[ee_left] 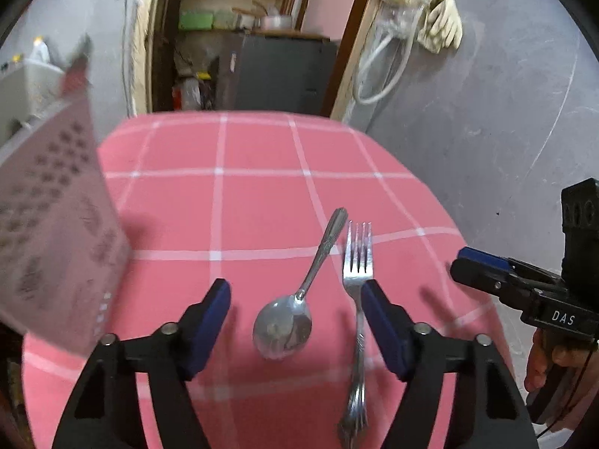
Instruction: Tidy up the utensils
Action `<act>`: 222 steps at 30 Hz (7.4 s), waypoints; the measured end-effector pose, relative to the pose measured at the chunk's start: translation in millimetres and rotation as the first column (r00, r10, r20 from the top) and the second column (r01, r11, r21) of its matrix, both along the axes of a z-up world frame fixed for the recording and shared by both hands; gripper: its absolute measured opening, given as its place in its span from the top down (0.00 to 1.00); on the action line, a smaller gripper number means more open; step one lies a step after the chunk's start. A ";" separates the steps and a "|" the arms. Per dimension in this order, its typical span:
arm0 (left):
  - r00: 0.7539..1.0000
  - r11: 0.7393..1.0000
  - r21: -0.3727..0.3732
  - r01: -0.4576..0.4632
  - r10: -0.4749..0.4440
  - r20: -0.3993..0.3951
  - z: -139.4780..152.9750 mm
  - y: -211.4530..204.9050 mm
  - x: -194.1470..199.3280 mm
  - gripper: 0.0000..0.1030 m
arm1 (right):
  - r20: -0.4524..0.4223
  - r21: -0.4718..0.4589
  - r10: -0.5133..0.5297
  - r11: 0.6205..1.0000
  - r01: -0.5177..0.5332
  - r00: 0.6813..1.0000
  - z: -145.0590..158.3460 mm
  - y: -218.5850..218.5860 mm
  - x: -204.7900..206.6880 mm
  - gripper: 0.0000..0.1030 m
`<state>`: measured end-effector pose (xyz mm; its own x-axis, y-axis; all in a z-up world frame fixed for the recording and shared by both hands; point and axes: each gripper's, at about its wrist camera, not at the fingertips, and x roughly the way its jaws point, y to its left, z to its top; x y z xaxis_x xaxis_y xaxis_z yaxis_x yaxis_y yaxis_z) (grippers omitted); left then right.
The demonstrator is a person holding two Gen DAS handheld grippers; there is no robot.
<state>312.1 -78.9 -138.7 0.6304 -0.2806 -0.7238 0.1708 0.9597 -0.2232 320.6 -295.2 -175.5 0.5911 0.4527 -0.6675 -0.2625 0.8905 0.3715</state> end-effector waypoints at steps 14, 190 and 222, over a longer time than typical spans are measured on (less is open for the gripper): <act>0.991 0.995 0.001 0.100 -0.100 -0.088 -28.2 -18.7 42.6 0.66 | -0.050 0.094 0.116 0.989 -0.111 0.992 -30.2 38.9 59.2 0.76; 0.880 0.988 -0.084 -0.130 0.153 0.449 157.2 173.4 -84.2 0.00 | 0.430 -0.018 -0.245 0.960 0.280 0.869 183.3 136.6 -81.5 0.19; 0.893 0.976 -0.018 -0.217 0.206 0.399 117.4 107.2 -250.8 0.00 | 0.413 -0.093 -0.216 0.957 0.276 0.885 144.3 64.4 -252.6 0.01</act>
<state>61.3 28.3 -21.3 0.9089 -0.0925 -0.4065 0.0318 0.9876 -0.1536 68.0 -230.9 -31.2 0.8984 0.1745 -0.4030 -0.1254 0.9814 0.1455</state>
